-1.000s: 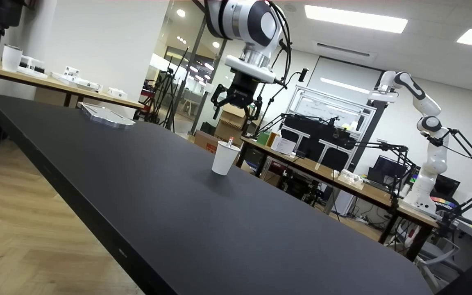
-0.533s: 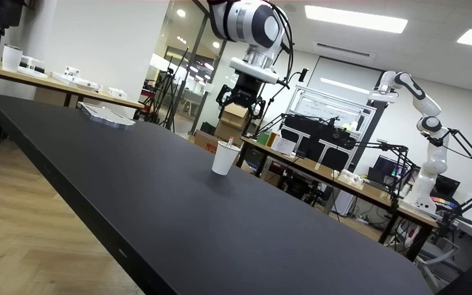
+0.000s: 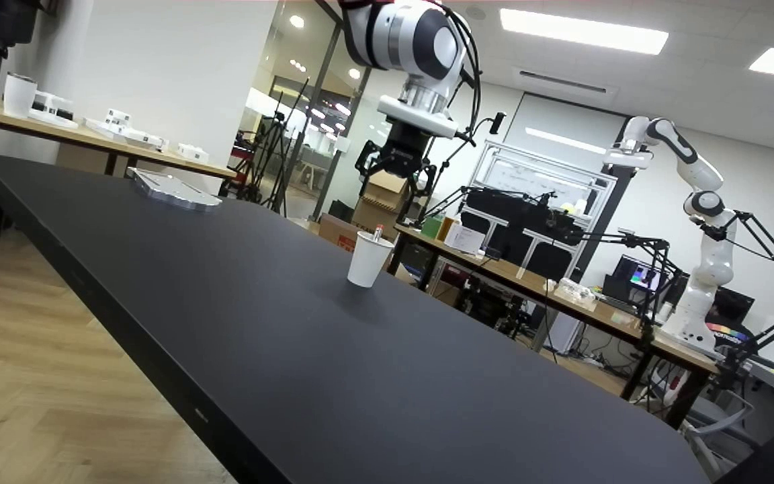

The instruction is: Remove the marker from the cup and put it on the table

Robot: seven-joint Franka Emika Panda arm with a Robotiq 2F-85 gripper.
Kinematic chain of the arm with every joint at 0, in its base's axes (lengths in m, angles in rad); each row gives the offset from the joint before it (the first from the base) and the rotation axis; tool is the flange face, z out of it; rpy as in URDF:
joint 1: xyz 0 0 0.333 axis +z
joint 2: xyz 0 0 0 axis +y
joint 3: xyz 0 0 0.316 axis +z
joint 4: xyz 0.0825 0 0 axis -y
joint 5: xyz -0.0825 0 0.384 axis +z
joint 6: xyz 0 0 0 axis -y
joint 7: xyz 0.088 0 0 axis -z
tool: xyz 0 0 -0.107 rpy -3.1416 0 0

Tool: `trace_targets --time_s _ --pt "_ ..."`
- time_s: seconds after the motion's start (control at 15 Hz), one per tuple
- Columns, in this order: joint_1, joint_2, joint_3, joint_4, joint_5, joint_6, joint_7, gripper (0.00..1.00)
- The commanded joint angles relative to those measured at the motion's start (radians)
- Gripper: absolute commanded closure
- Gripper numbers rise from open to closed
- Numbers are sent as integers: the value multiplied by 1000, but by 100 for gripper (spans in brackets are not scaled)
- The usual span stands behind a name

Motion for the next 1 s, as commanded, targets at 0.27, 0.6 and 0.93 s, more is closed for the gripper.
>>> trace_targets --time_s 0.27,0.6,0.93 --pt "-8 234 11 374 -54 -117 28 0" --pt "5 378 31 595 -45 -223 21 0" --pt "41 500 29 796 -61 -315 20 0"
